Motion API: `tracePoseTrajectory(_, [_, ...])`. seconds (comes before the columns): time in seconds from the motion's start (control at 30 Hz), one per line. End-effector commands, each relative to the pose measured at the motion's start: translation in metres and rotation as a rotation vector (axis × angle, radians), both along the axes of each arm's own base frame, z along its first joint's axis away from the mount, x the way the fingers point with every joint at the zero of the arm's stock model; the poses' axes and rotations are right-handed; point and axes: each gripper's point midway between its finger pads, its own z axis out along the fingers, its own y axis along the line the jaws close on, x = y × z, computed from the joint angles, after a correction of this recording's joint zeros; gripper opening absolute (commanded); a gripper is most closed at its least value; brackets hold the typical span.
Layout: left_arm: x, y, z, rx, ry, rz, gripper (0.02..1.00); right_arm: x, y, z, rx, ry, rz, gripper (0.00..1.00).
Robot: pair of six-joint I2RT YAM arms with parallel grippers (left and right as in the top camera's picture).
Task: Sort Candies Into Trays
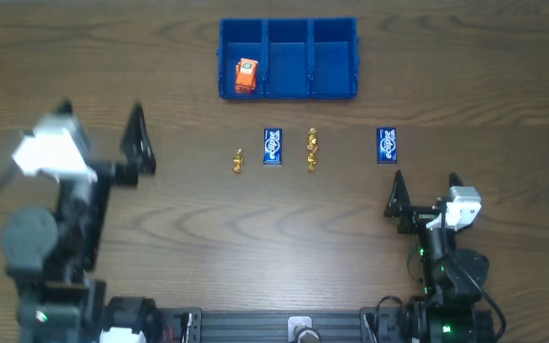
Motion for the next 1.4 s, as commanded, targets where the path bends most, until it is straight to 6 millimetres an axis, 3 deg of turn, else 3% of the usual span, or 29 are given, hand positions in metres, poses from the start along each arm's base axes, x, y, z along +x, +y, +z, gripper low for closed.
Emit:
tracePoseTrajectory(0.03, [-0.025,0.005,-0.041,0.084,-0.067,-0.004,1.000,-0.001,0.000,0.000,0.006,0.002,0.001,0.998])
tracePoseTrajectory(0.43, [-0.029,-0.001,-0.140,0.081,-0.117,-0.043,0.998,-0.001,0.000,0.000,0.006,0.002,0.001,0.998])
tracePoseTrajectory(0.73, [-0.027,-0.004,-0.222,0.042,0.183,-0.071,0.998,-0.001,0.000,0.000,0.006,0.002,0.001,0.998])
tracePoseTrajectory(1.4, [-0.027,-0.003,-0.222,0.043,0.184,-0.065,0.998,-0.001,0.000,0.000,0.006,0.002,0.001,0.998])
